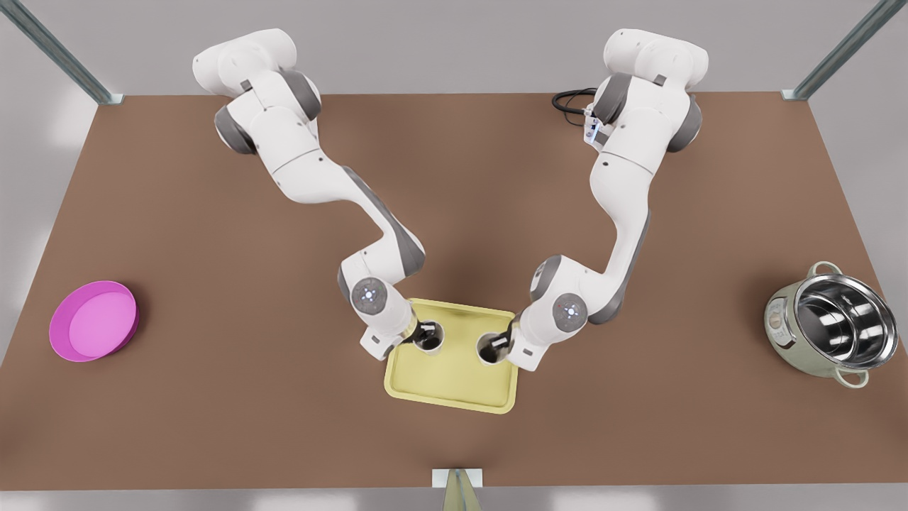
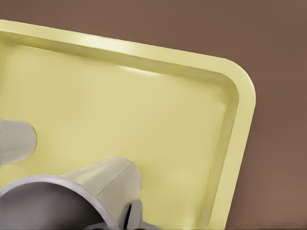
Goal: Use both arms to respectively pick up the white IKEA cups from the middle-left and middle-right positions, then place the white IKEA cups onto the middle-middle tray, ensuring that the cups remain upright and do not tip over
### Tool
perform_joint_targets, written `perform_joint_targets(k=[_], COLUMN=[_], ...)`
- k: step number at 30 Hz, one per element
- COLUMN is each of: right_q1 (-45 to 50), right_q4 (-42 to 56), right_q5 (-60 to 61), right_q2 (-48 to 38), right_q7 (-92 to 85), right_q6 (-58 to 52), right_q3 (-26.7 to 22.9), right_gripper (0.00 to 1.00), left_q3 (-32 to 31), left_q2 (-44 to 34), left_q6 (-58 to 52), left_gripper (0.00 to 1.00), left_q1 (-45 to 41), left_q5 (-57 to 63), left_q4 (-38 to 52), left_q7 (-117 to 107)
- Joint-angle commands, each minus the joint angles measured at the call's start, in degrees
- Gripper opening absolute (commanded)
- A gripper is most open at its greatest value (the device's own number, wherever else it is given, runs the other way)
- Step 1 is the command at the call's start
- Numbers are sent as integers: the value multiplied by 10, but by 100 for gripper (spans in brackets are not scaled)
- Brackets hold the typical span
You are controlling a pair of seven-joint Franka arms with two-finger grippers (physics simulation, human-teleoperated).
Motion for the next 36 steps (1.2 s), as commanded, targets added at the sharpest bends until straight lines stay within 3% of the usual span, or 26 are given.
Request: perform_joint_targets(k=[1, 2, 4, 5, 6, 15, 18, 21, 22, 25, 26, 27, 28, 33, 36], right_q1=[0, 0, 2, 2, 2, 0, 1, -21, -56, -221, -246, -250, -254, -254, -253], right_q4=[-2, -2, -2, -4, -4, -2, -4, -4, -3, -10, -13, -5, 8, -120, -151], right_q5=[-1, -1, -1, 0, -5, -3, -3, 12, 28, 22, -37, -101, -110, -81, -72], right_q2=[4, 5, 6, 6, 5, -22, -64, -151, -159, -151, -148, -154, -159, -415, -459], right_q7=[157, 158, 159, 159, 159, 151, 152, 142, 67, -217, -218, -213, -211, -257, -262], right_q6=[1, 1, 1, 1, 1, -4, -47, -172, -215, -444, -447, -444, -403, -416, -418], right_q3=[0, 0, 0, 0, 0, 0, 0, 0, 0, -8, -9, -14, -29, -68, -69], right_gripper=[21, 21, 21, 70, 100, 100, 100, 100, 100, 100, 100, 100, 100, 100, 100], left_q3=[0, 0, 0, 0, 0, -1, 3, 1, 1, 29, 30, 33, 45, 60, 54], left_q2=[1, 1, 0, -1, -2, -23, -84, -181, -211, -335, -400, -454, -469, -429, -424], left_q6=[21, 20, 20, 20, 20, -16, -199, -373, -416, -554, -519, -445, -445, -458, -453], left_gripper=[64, 69, 91, 97, 100, 100, 100, 100, 100, 100, 100, 100, 100, 100, 100], left_q1=[0, 1, 1, 2, 2, 5, 41, 89, 105, 181, 189, 177, 175, 172, 178], left_q5=[5, 5, 6, 6, 6, 6, 32, 133, 162, 116, 115, 125, 113, 81, 81], left_q4=[-1, -1, -3, -2, -3, -2, 2, 14, 14, -12, -84, -153, -162, -145, -146], left_q7=[-159, -159, -164, -174, -175, -187, -179, -178, -145, 449, 534, 473, 450, 448, 450])
